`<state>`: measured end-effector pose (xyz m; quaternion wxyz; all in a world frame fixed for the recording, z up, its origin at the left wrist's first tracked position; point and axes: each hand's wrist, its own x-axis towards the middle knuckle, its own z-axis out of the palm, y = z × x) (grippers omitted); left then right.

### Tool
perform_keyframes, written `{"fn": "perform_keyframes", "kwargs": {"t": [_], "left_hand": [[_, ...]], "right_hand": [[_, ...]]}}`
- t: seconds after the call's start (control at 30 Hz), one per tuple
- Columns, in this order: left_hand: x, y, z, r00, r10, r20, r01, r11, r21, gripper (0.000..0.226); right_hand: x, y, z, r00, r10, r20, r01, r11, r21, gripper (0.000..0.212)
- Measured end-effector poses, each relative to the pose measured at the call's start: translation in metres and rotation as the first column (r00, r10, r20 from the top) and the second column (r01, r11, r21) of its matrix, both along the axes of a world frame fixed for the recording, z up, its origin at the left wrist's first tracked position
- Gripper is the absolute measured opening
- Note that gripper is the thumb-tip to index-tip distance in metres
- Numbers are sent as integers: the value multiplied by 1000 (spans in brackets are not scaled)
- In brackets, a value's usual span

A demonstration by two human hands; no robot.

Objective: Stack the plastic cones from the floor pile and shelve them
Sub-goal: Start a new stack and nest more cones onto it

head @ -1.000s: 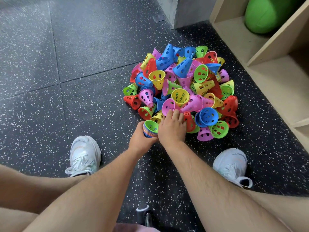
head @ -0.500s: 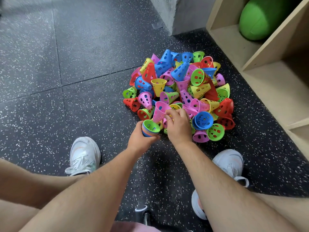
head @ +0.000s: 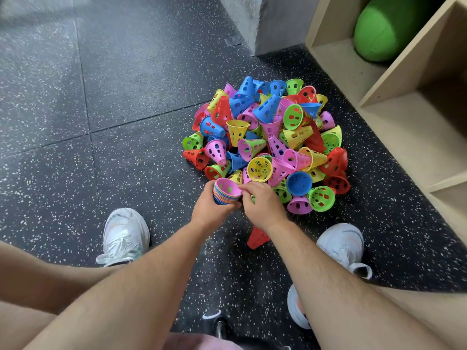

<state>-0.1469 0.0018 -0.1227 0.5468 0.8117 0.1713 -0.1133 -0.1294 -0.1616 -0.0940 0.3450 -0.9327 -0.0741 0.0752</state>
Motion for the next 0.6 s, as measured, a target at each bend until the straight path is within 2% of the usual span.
{"fn": "perform_keyframes", "kwargs": {"t": [0.13,0.2,0.3,0.43,0.6], "left_hand": [[1,-4,1,1000,-28,3,28,999,-18,70],[2,-6,1,999,-47,4,47,999,-19,73],[2,-6,1,998,-55,-8,55,998,-14,75],[2,-7,0,998,-56,-18,56,998,-25,77],[1,-9,-1,998,-65,-24,65,998,-20,74]], "right_hand": [[4,-3,3,994,-101,45,104,993,-62,31],[6,-5,3,990,-134,39,138,980,-145,32],[8,-7,1,992,-125,-20,115,957,-266,33],[9,-9,-3,989,-106,-104,63,935,-349,34],[13,-12,-9,988,-111,-110,68,937,-343,41]]}}
